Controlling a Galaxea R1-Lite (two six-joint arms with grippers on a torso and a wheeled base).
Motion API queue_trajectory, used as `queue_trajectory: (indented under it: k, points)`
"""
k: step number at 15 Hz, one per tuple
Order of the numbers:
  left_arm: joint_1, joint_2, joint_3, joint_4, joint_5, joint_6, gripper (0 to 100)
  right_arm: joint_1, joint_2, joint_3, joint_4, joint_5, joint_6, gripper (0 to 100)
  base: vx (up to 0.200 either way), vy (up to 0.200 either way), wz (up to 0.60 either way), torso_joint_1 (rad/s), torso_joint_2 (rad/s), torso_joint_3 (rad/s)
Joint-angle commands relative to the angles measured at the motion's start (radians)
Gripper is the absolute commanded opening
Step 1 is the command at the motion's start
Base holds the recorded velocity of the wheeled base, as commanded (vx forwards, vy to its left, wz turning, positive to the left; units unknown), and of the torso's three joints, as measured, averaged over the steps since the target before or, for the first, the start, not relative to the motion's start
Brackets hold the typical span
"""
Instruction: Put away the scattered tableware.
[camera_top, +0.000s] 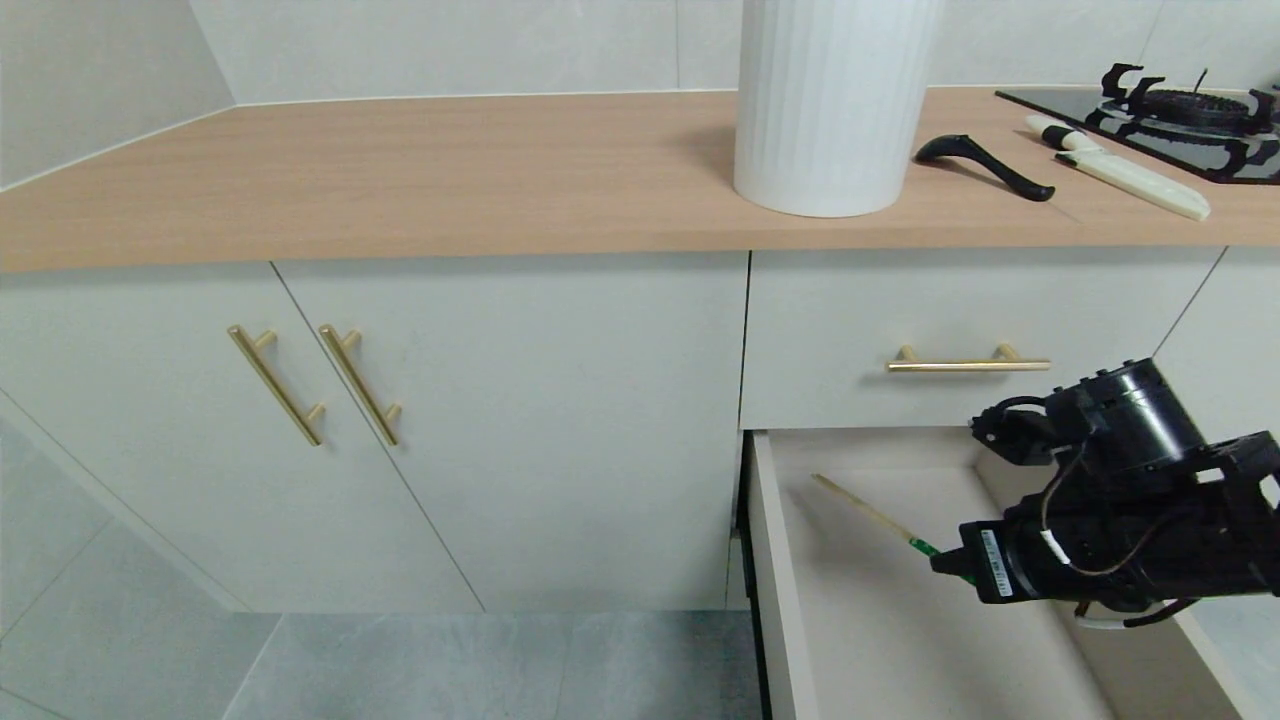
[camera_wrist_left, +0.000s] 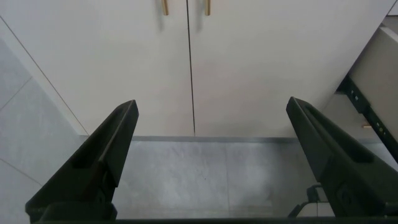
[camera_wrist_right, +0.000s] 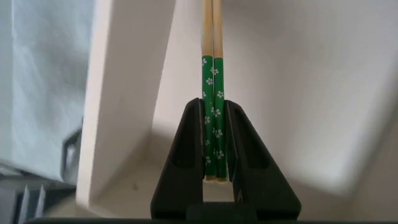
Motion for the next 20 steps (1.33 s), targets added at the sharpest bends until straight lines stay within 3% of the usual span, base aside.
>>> queue_trajectory:
  k: [1,4,20]
  points:
    - [0.000,0.000,0.000,0.000,0.001,-0.001,100,0.031,0.089,-0.001,-0.020,-0.010,0.020,0,0.000,0.000,0.00,0.000,0.00,0.000]
    - [0.000,0.000,0.000,0.000,0.001,-0.001,100,0.069,0.186,-0.001,-0.046,-0.076,0.049,0,0.000,0.000,0.00,0.000,0.00,0.000]
    - [0.000,0.000,0.000,0.000,0.001,-0.001,100,0.115,0.485,0.010,-0.244,-0.188,0.147,0,0.000,0.000,0.00,0.000,0.00,0.000]
